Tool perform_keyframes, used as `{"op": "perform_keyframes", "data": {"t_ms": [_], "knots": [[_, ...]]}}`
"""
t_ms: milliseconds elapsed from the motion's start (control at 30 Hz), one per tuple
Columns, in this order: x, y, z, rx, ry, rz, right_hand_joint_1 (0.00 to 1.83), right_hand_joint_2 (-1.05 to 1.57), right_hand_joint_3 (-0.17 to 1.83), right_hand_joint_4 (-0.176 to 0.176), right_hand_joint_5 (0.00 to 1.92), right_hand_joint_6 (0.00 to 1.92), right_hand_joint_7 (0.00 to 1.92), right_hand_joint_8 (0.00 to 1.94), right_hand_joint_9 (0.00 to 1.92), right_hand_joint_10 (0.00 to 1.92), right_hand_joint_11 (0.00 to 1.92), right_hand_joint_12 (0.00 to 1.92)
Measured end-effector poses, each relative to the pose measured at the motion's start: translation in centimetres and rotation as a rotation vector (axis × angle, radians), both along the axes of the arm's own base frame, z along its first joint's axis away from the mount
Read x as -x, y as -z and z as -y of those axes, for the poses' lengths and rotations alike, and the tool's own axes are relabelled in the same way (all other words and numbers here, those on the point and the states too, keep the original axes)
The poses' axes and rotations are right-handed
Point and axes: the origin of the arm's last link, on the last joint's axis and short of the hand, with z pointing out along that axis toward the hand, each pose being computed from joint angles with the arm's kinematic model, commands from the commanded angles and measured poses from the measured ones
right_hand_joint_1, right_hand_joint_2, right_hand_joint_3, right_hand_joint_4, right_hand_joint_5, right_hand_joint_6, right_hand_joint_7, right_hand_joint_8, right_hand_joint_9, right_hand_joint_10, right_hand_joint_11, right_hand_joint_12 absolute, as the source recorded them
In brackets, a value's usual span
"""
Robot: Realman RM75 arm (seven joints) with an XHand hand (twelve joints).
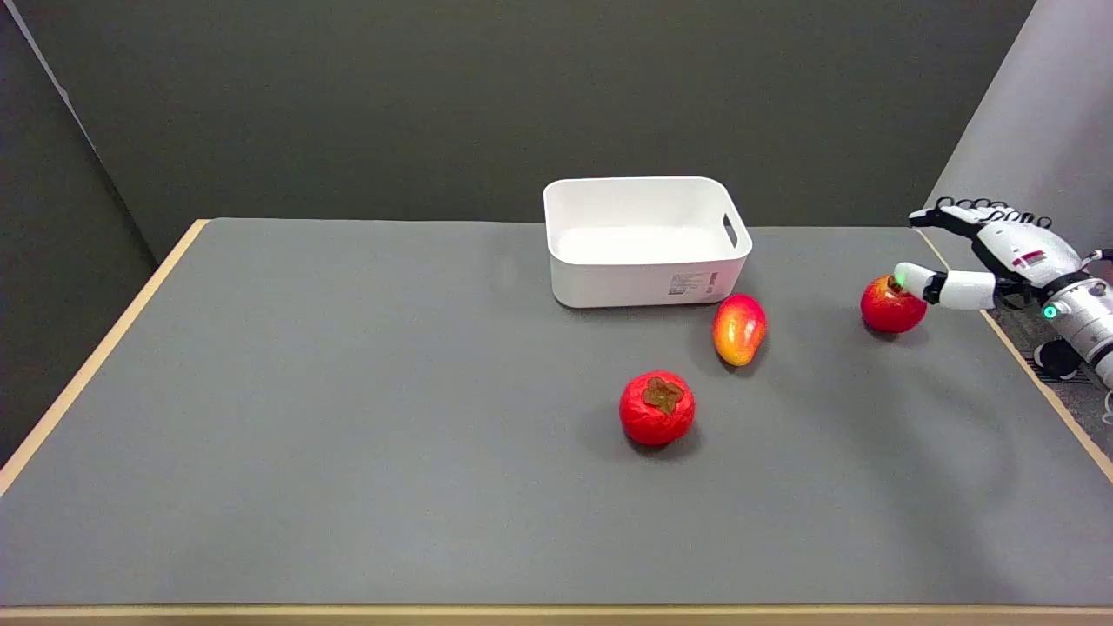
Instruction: Pick up the pomegranate.
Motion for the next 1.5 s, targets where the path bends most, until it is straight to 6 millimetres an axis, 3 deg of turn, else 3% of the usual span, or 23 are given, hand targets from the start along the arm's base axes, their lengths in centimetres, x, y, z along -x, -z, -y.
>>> {"op": "perform_keyframes", "data": {"t_ms": [300, 933, 1167, 1500], "knots": [[0.7, 0.7, 0.5, -0.015, 0.066, -0.018, 0.24, 0.57, 0.81, 0.075, 0.27, 0.49, 0.3, 0.33, 0.15, 0.7, 0.07, 1.27], [4.1, 1.3, 0.7, 0.021, 0.213, 0.0, 0.24, 0.58, 0.83, 0.083, 0.26, 0.48, 0.28, 0.31, 0.16, 0.67, 0.1, 1.28], [4.8, 1.9, 1.9, 0.012, 0.227, 0.009, 0.24, 0.58, 0.83, 0.084, 0.26, 0.48, 0.29, 0.32, 0.17, 0.67, 0.11, 1.29], [5.1, 3.0, 4.3, -0.027, 0.234, 0.01, 0.46, 0.62, 0.87, 0.086, 0.28, 0.52, 0.32, 0.33, 0.24, 0.76, 0.24, 1.44]]}}
